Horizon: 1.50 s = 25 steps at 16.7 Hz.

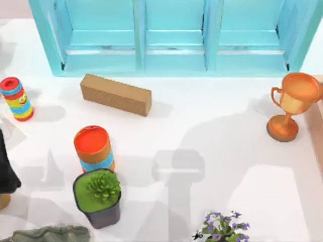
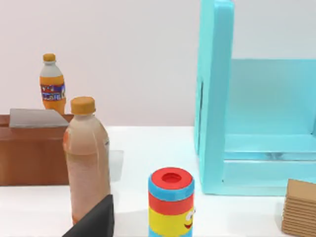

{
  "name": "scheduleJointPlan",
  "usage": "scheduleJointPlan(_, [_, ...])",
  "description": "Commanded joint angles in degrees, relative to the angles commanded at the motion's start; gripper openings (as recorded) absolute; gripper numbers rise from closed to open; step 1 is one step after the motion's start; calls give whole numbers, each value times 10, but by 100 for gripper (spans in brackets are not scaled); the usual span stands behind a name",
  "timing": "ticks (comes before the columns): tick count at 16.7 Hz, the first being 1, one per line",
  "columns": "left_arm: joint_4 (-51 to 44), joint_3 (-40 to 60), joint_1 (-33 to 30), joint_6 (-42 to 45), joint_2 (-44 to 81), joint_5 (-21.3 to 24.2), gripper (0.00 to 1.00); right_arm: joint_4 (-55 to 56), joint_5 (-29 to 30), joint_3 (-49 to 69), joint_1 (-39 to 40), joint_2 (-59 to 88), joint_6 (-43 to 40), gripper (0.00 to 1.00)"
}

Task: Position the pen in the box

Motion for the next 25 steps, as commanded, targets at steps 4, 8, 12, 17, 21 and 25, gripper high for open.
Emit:
scheduleJointPlan(4, [0,0,0,0,0,0,100,1,-1,1,0,-1,0,0])
scheduleJointPlan(8, [0,0,0,0,0,0,100,17,-2,-18,29,-2,-7,0])
scheduleJointPlan(12, [0,0,0,0,0,0,100,63,-8,-66,55,-14,-10,0])
scheduleJointPlan(17, [0,0,0,0,0,0,100,126,-9,-150,37,-24,17,0])
scheduleJointPlan(21, [0,0,0,0,0,0,100,140,-4,-172,25,-23,26,0])
scheduleJointPlan(25, [0,0,0,0,0,0,100,140,-4,-172,25,-23,26,15])
